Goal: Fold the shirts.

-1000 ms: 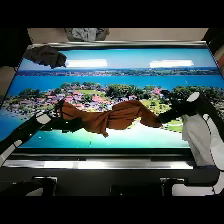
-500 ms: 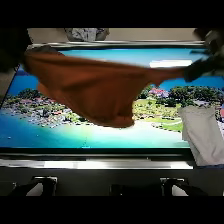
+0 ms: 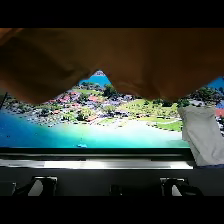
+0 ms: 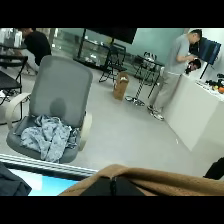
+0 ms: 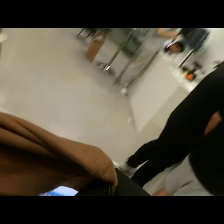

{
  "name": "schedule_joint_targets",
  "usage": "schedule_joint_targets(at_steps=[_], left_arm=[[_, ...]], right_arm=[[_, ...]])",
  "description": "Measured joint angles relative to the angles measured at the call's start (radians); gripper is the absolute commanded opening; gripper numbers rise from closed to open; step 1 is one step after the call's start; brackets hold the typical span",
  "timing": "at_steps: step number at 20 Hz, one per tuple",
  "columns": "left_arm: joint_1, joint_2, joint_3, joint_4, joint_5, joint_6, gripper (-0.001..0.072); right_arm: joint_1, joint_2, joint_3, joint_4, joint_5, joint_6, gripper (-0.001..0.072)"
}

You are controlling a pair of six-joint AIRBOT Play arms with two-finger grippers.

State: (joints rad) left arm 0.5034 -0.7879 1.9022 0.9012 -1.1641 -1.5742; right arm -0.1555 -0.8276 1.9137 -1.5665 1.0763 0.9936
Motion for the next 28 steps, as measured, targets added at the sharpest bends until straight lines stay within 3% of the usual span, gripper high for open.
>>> schedule_joint_targets(at_steps=[5, 10, 15, 22, 23, 24, 25, 26, 28], left_arm=[[0.010, -0.009, -0.036, 0.004, -0.151, -0.018, 0.0022], [-0.039, -0.102, -0.323, 0.002, -0.217, 0.027, 0.0022], [-0.122, -0.343, -0.627, 0.011, -0.005, 0.091, 0.0023], [-0.167, -0.740, -0.599, -0.056, 0.198, 0.167, 0.0025], [-0.174, -0.773, -0.587, -0.065, 0.209, 0.177, 0.0062], [-0.182, -0.796, -0.579, -0.071, 0.214, 0.183, 0.0296], [-0.185, -0.814, -0.568, -0.067, 0.216, 0.188, 0.0620], [-0.180, -0.826, -0.550, -0.075, 0.204, 0.190, 0.0692], [-0.158, -0.842, -0.482, -0.078, 0.127, 0.203, 0.0679]], right_arm=[[0.000, 0.005, 0.007, -0.024, -0.032, 0.032, 0.0040], [0.002, -0.236, 0.008, 0.008, 0.010, 0.048, 0.0040], [0.004, -0.636, 0.006, 0.100, -0.082, 0.092, 0.0043], [0.013, -1.007, 0.008, 0.386, -0.272, 0.218, 0.0045], [0.021, -1.036, 0.008, 0.409, -0.272, 0.223, 0.0110], [0.031, -1.059, 0.008, 0.427, -0.267, 0.229, 0.0407], [0.037, -1.072, 0.008, 0.443, -0.264, 0.232, 0.0641], [0.040, -1.078, 0.008, 0.460, -0.246, 0.233, 0.0666], [0.035, -1.059, 0.012, 0.483, -0.182, 0.199, 0.0666]])
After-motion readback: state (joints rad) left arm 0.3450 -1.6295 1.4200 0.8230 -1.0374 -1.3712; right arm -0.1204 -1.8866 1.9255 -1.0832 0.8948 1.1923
